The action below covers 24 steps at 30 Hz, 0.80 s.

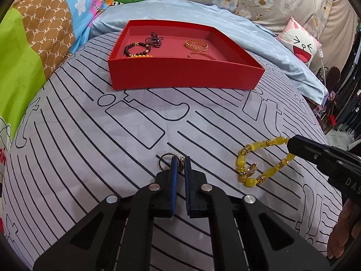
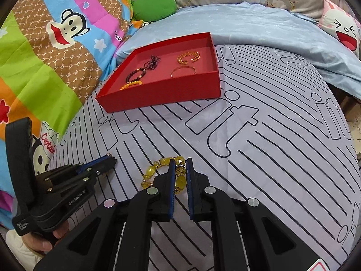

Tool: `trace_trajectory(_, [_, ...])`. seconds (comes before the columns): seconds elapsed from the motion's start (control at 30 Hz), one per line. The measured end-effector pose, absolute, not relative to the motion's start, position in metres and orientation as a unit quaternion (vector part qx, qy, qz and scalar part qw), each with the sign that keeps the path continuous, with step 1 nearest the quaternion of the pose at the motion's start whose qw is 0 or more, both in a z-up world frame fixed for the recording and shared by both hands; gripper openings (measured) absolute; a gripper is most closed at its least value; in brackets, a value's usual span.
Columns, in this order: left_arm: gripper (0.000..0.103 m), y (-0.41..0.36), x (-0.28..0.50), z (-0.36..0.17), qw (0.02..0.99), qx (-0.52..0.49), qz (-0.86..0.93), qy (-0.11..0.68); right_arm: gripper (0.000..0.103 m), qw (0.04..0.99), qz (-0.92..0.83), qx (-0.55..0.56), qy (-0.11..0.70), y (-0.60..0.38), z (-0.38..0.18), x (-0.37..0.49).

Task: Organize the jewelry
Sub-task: 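Grasp the yellow crystal bracelet with the right tool while the left tool grasps a gold hoop earring, then carry the crystal bracelet and earring into the red box and open both tools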

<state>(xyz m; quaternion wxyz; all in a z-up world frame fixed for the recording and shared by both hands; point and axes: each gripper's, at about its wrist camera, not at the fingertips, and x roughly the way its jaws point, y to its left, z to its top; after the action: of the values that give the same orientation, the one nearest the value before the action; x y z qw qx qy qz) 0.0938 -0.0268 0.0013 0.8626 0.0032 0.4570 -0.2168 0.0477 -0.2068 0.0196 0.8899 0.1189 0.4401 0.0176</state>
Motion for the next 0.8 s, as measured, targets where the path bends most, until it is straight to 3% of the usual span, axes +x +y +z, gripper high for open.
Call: trace_trajectory(0.8, [0.003,-0.008,0.090,0.051,0.874,-0.035,-0.230,0.427,0.009,0.919,0.048,0.130,0.369,-0.206,0.092,0.046])
